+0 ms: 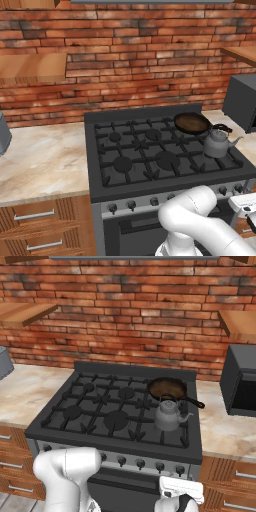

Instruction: Pick the kettle from the counter and place it on a stove burner. Then turn the burner on.

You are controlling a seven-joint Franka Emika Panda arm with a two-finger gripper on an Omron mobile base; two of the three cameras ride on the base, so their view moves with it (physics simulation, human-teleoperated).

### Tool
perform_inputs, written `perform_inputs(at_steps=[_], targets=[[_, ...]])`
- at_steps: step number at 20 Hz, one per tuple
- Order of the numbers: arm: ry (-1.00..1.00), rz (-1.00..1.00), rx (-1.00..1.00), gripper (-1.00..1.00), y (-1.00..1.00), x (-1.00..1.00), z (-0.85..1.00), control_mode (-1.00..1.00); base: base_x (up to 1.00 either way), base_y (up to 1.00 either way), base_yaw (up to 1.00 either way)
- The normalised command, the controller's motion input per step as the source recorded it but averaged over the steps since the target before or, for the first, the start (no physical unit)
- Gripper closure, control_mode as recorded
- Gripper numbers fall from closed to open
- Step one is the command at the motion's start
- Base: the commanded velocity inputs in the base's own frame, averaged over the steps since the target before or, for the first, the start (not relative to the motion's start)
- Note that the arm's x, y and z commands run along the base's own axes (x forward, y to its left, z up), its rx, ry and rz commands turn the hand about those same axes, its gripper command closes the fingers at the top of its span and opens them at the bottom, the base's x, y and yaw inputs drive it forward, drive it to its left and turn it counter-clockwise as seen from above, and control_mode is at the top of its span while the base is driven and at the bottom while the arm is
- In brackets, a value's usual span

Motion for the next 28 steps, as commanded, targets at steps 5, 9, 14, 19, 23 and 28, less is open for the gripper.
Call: perform_inputs(at_steps=[5, 9, 14, 19, 23, 28], targets=[[0.0, 0.0, 0.0, 1.0, 0.0, 0.0, 0.0, -1.0, 0.0, 0.0, 0.0], [0.0, 0.0, 0.0, 1.0, 0.0, 0.0, 0.0, -1.0, 0.0, 0.0, 0.0], [0.0, 0.0, 0.0, 1.0, 0.0, 0.0, 0.0, -1.0, 0.0, 0.0, 0.0], [-0.07, 0.11, 0.0, 1.0, 0.0, 0.0, 0.0, -1.0, 0.0, 0.0, 0.0], [-0.05, 0.24, -0.05, 1.0, 0.0, 0.0, 0.0, -1.0, 0.0, 0.0, 0.0], [-0.01, 0.32, -0.1, 1.0, 0.0, 0.0, -0.1, -1.0, 0.0, 0.0, 0.0]])
